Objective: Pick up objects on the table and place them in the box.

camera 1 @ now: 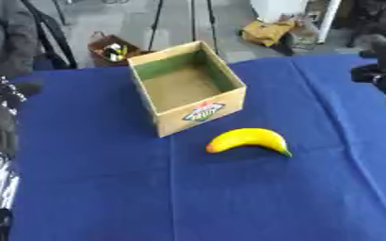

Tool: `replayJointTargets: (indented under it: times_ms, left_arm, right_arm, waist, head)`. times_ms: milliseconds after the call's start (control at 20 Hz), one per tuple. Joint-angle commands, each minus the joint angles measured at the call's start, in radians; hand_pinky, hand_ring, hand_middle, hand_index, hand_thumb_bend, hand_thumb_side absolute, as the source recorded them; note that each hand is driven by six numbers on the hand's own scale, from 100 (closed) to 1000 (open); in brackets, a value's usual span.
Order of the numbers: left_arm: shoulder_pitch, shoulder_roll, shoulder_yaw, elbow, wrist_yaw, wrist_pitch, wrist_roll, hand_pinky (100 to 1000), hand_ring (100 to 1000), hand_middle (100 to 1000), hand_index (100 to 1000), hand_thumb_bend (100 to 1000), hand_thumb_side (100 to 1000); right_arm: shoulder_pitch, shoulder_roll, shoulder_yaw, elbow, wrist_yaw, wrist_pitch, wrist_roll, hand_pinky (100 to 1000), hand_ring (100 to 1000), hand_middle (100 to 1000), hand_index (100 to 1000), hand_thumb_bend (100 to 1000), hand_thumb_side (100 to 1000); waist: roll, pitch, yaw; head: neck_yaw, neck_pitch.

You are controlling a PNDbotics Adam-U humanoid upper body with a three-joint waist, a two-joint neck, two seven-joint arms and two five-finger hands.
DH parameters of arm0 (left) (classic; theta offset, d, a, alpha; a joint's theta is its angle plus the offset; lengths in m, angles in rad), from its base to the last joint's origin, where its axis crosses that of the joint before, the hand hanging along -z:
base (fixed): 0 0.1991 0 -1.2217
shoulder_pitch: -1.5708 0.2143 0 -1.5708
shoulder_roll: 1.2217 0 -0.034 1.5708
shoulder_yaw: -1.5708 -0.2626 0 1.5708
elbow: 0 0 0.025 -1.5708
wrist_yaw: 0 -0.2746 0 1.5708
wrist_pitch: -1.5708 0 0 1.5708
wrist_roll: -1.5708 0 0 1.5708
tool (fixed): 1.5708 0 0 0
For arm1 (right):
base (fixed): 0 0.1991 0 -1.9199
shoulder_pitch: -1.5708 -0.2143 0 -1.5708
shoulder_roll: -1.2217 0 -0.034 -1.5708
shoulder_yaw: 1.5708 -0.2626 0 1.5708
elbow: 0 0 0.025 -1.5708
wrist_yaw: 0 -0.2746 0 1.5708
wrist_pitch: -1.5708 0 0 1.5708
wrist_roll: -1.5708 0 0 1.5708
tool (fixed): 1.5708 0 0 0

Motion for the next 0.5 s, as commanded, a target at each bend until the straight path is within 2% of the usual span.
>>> replayJointTargets:
  times_ms: [50, 300, 400, 500]
  left_arm:
    - [-0.017, 0.01, -0.006, -0.011, -0.008, 0.002, -0.014, 725, 624, 667, 804, 754, 910]
    - [-0.022, 0.0, -0.018, -0.008, -0.01, 0.008, -0.037, 717, 620, 665, 804, 794, 884]
    - [-0.024, -0.002, -0.021, -0.006, -0.011, 0.01, -0.047, 717, 620, 665, 805, 797, 882]
    - [-0.027, -0.005, -0.024, -0.005, -0.011, 0.011, -0.054, 715, 617, 662, 805, 798, 882]
  right_arm:
    - [-0.069, -0.059, 0.035, 0.03, 0.066, 0.017, 0.081, 690, 634, 706, 821, 519, 551]
    - [-0.205, -0.064, 0.104, 0.177, 0.201, 0.024, 0.253, 706, 668, 732, 845, 601, 497]
    - [-0.247, -0.052, 0.12, 0.242, 0.269, 0.011, 0.314, 708, 670, 734, 844, 617, 484]
    - [-0.283, -0.036, 0.136, 0.309, 0.353, -0.006, 0.368, 712, 667, 729, 833, 678, 424]
  waist:
    - [-0.003, -0.016, 0.003]
    - [-0.003, -0.024, 0.016]
    - [-0.002, -0.027, 0.019]
    - [0.0, -0.029, 0.024]
  head:
    - [-0.029, -0.012]
    - [-0.065, -0.012]
    - [-0.073, -0.009]
    - [-0.08, -0.007]
